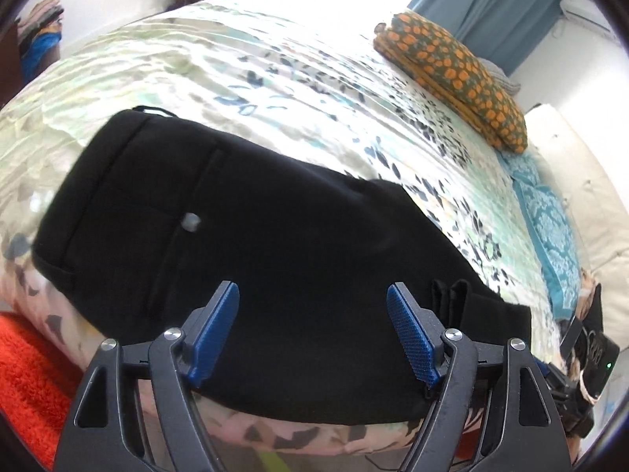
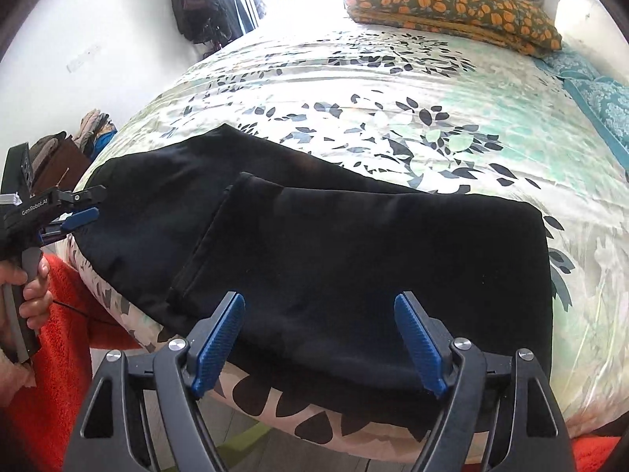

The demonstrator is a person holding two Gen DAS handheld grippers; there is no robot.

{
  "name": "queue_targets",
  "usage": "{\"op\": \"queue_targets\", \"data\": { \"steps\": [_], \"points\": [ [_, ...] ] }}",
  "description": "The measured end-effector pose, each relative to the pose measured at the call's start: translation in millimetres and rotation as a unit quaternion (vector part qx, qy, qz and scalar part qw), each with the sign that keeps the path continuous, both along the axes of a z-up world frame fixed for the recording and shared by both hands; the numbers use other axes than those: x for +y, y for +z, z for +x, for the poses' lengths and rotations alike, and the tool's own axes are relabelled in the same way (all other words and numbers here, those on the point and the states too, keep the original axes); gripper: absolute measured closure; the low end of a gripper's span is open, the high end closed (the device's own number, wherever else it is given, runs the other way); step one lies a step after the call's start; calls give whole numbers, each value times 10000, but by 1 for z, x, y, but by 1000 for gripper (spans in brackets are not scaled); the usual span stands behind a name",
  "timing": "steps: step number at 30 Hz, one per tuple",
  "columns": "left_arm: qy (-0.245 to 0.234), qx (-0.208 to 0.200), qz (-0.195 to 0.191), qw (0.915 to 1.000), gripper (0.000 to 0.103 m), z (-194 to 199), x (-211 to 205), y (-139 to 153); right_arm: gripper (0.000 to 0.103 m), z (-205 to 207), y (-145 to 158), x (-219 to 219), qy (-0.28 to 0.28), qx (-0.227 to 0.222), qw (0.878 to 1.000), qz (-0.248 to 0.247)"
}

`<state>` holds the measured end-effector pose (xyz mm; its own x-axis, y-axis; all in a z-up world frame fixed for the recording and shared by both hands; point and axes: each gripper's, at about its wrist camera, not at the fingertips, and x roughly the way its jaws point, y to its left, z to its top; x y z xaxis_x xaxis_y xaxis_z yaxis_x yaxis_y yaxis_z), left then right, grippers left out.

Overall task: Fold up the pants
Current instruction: 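Close the left gripper on the trouser end and lift it, then fold the held trouser end over with the left gripper while the right gripper pinches the fabric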

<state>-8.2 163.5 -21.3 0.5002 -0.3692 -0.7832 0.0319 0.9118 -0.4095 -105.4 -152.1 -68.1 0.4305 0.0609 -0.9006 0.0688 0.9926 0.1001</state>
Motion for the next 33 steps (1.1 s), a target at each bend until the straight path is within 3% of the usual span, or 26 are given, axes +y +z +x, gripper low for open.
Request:
{"op": "queue_targets", "data": {
  "steps": [5, 8, 13, 19, 22, 25, 26, 27, 31, 33],
  "points": [
    [1061, -378, -392, 9929, 20, 13, 96, 39, 24, 2, 13, -10, -282, -199, 9990, 269],
    [1564, -274, -508, 9860, 16, 22, 152, 44, 20, 0, 16, -12, -342, -278, 9986, 293],
    [972, 385, -376, 9938, 16, 46, 166, 7, 20, 5, 9, -8, -358, -165, 9982, 452],
    [601, 984, 107, 9933, 18, 61, 147, -49, 20, 5, 14, 9, -102, -259, 9991, 313],
    [169, 1061, -17, 9942, 34, 56, 131, -60, 20, 5, 12, 14, -9, -228, 9995, 214],
    [61, 944, -39, 9955, 65, 51, 129, -55, 20, 5, 9, 14, -12, -183, 9996, 236],
    [96, 902, -95, 9958, 81, 49, 132, -52, 20, 5, 9, 14, -22, -181, 9995, 247],
    [114, 867, -185, 9960, 86, 49, 135, -47, 20, 5, 9, 13, -30, -185, 9995, 252],
    [60, 514, -83, 9986, 91, 37, 129, -17, 20, 5, 12, 10, -91, -254, 9992, 311],
    [121, 338, -255, 9990, 91, 30, 127, 1, 20, 5, 15, 7, -149, -313, 9987, 381]
  ]
}}
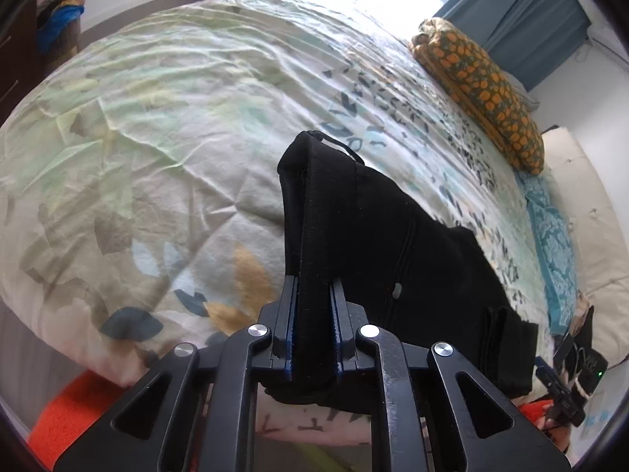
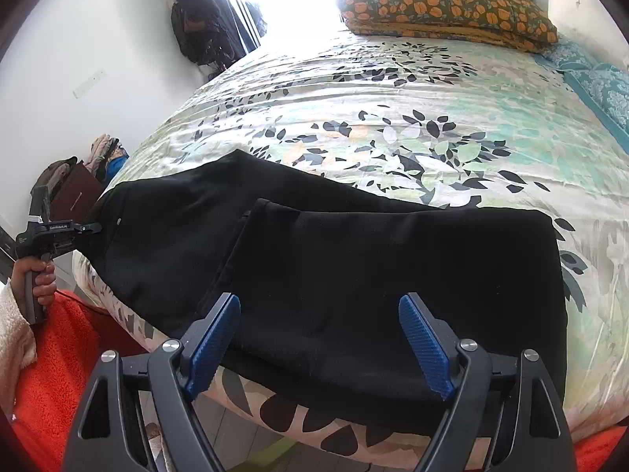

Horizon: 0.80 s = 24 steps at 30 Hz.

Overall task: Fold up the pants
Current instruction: 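Fold the held trouser end over with the left gripper while the right gripper pinches the fabric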

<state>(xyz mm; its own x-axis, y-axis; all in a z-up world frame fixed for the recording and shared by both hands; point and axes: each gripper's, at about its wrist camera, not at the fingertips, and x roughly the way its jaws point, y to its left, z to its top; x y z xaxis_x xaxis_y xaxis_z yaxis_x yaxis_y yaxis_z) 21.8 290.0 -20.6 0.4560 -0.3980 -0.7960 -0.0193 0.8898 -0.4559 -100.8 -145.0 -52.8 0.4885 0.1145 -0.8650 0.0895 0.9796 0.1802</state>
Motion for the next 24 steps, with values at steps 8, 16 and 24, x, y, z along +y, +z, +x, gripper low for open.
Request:
{"op": "queue_targets", "data": {
  "steps": [8, 16, 24],
  "points": [
    [-704, -848, -656, 9917, 92, -32, -59, 76, 20, 2, 0, -2, -10, 7, 9998, 178],
    [-1505, -676, -2142, 9628, 97, -33, -160, 94, 20, -4, 18, -37, -572, -297, 9939, 891],
    [-2466, -58, -1735, 9534, 99, -32, -303, 54, 17, -18, 17, -91, -1279, -471, 9736, 1829]
  ]
}}
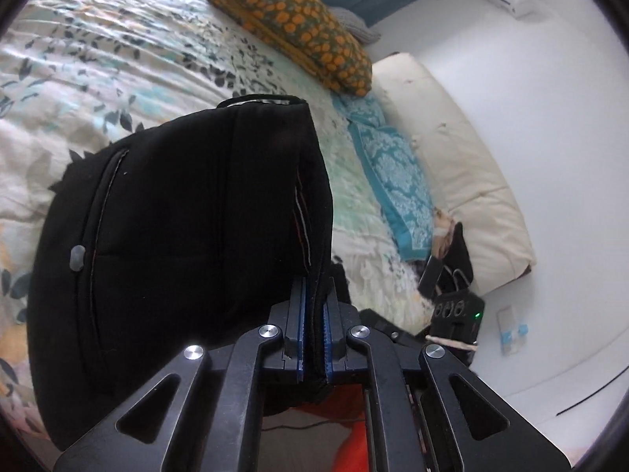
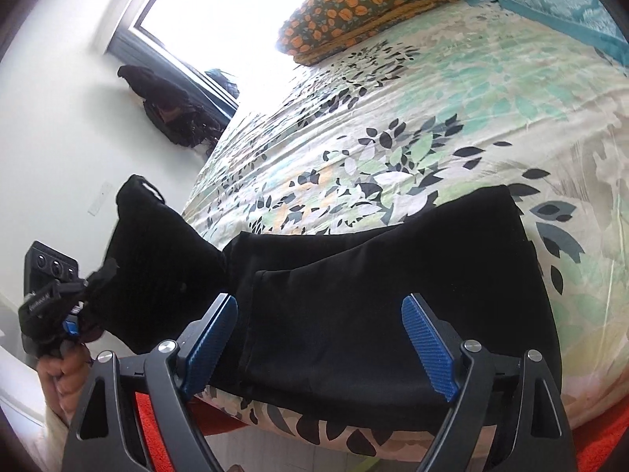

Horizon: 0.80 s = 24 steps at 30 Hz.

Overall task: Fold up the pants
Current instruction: 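Fold the held trouser end over with the left gripper while the right gripper pinches the fabric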

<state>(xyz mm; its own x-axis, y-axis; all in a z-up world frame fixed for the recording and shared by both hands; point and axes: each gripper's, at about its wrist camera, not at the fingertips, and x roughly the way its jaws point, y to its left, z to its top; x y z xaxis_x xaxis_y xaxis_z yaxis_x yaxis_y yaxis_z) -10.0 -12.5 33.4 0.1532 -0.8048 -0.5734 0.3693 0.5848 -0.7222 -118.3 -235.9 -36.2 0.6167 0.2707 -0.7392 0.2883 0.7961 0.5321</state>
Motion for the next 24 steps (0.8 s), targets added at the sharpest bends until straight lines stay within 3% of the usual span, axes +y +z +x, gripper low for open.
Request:
{"op": "queue_targets", "data": {
  "steps": [4, 6, 8, 11, 12, 13, 14, 16, 18, 21, 24],
  "points": [
    [-208, 234, 307, 9990, 99, -19, -23, -28, 15, 16, -12, -15, 110, -305, 9877, 1533],
    [-335, 52, 600, 9976, 99, -26, -30, -29, 11, 40, -20, -7, 370, -293, 9740, 2214],
    [-442, -206, 866, 9951, 99, -34, -35, -25, 9, 67, -29, 10, 678, -98, 9640, 2570],
    [-696, -858, 1409, 9838, 97, -49, -49, -12, 10, 101, -45, 45, 1216, 384, 9613, 2442],
    [-854, -1046, 1619, 9775, 94, -55, -53, -8, 29, 109, -50, 55, 1404, 538, 9598, 2370],
    [-1001, -1114, 1761, 9729, 91, -61, -56, -5, 68, 114, -55, 64, 1560, 684, 9593, 2253],
    [-1111, -1141, 1893, 9689, 84, -67, -56, -3, 78, 117, -58, 70, 1614, 858, 9627, 1996],
    [-1255, -1205, 1857, 9671, 69, -81, -46, 7, 82, 116, -59, 73, 1562, 985, 9672, 1742],
    [-1200, -1352, 1704, 9687, 39, -93, -27, 23, 82, 110, -53, 66, 1454, 869, 9692, 1788],
    [-922, -1511, 1408, 9741, 28, -100, 11, 45, 83, 101, -33, 40, 1242, 638, 9704, 1972],
    [-436, -1528, 1324, 9784, 26, -94, 44, 52, 82, 93, -15, 11, 1169, 639, 9706, 2006]
  ]
}}
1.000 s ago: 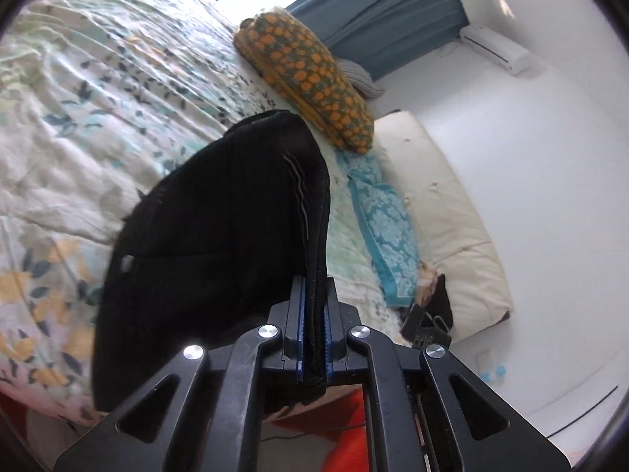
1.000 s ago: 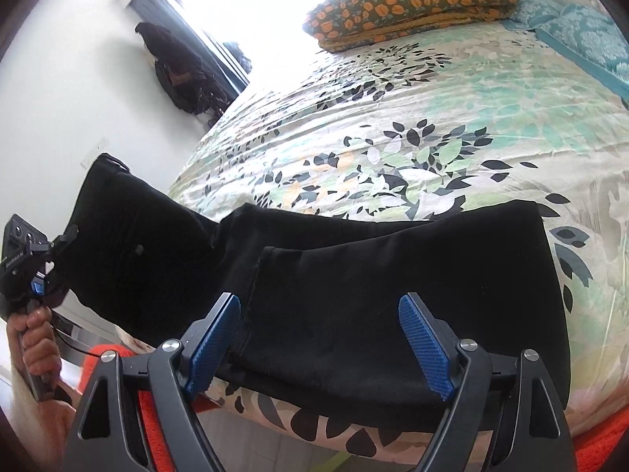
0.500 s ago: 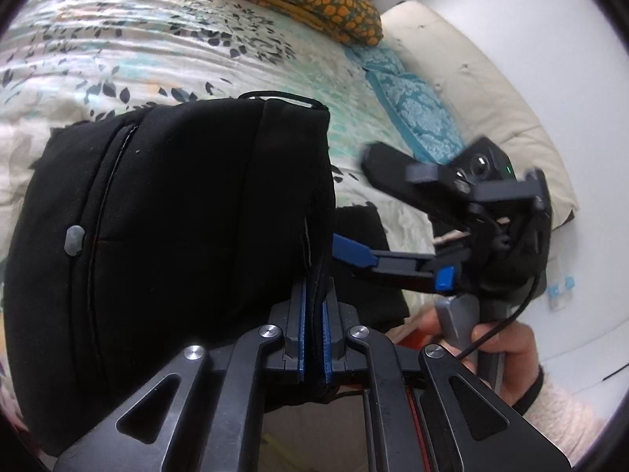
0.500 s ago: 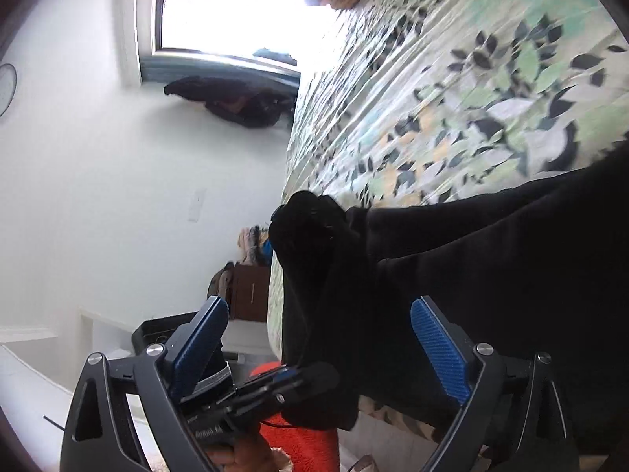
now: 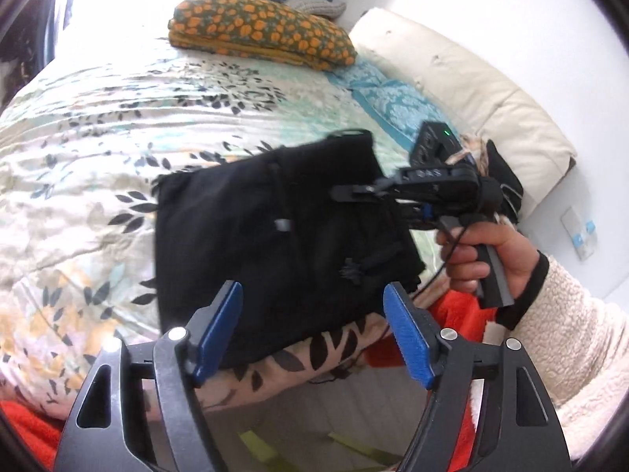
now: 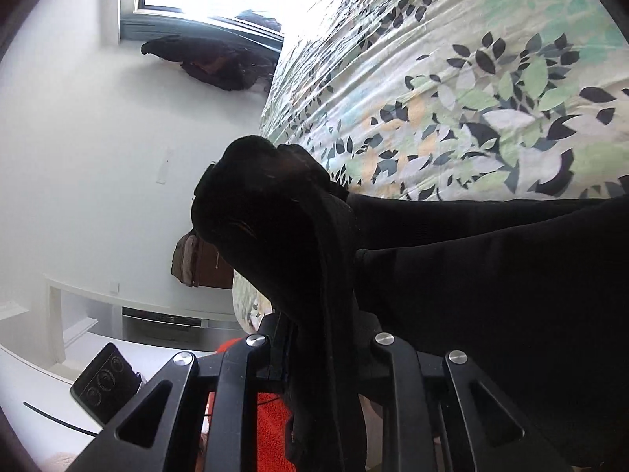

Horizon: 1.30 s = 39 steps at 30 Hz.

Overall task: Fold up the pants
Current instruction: 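Fold the held trouser end over with the left gripper while the right gripper pinches the fabric, then open both grippers to release the folded trousers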

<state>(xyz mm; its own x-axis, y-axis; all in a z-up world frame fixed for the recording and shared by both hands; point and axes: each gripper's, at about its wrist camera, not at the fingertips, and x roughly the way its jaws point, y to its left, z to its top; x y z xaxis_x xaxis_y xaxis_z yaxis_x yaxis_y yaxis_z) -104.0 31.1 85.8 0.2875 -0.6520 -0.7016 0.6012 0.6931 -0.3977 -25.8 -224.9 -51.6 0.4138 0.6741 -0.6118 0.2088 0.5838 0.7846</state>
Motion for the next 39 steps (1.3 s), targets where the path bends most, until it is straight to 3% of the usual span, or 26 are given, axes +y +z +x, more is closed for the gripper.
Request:
{"op": "queue_targets", "data": {
  "steps": [6, 15, 17, 19, 20, 23, 25, 27, 29, 31, 32, 33, 35, 37, 39],
  "points": [
    [706, 481, -267, 9960, 26, 40, 20, -25, 82, -29, -9, -60, -419, 396, 9982, -135],
    [688, 338, 290, 9966, 26, 47, -6, -53, 81, -58, -29, -117, -817, 585, 9934, -556],
    [713, 338, 429, 9960, 26, 49, -10, -59, 67, -58, -31, -118, -780, 639, 9905, -937],
    [709, 305, 568, 9954, 26, 50, -15, -64, 26, -63, -26, -123, -882, 716, 9838, -1386],
    [688, 239, 640, 9953, 26, 49, -18, -65, 25, -69, -20, -130, -1002, 663, 9802, -1576],
    [598, -145, 956, 9935, 26, 44, -29, -67, 25, -96, 14, -140, -1390, 247, 9642, -2244],
    [484, -341, 1094, 9922, 25, 39, -39, -69, 38, -109, 33, -124, -1125, -4, 9609, -2528],
    [304, -535, 1186, 9910, 25, 35, -54, -75, 45, -114, 34, -96, -649, 53, 9564, -2848],
    [39, -774, 1296, 9885, 25, 27, -72, -84, 48, -115, 32, -66, -410, -32, 9411, -3357],
    [-340, -915, 1606, 9822, 22, 18, -93, -102, 74, -120, 22, -43, -88, -45, 9250, -3799],
    [-524, -915, 1846, 9771, 21, 14, -104, -115, 74, -120, 10, -38, 66, 236, 9141, -4049],
    [-615, -969, 2043, 9721, 21, 10, -110, -124, 74, -123, -2, -41, 89, 470, 9152, -4001],
    [-638, -1221, 2180, 9662, 21, 0, -113, -126, 74, -132, -17, -61, -247, 741, 9322, -3535],
    [-577, -1074, 2092, 9702, 21, 1, -108, -114, 63, -135, -7, -66, -363, 684, 9321, -3538],
    [-323, -893, 1779, 9795, 18, 10, -97, -99, 62, -138, 11, -64, -515, 509, 9271, -3677]
  ]
}}
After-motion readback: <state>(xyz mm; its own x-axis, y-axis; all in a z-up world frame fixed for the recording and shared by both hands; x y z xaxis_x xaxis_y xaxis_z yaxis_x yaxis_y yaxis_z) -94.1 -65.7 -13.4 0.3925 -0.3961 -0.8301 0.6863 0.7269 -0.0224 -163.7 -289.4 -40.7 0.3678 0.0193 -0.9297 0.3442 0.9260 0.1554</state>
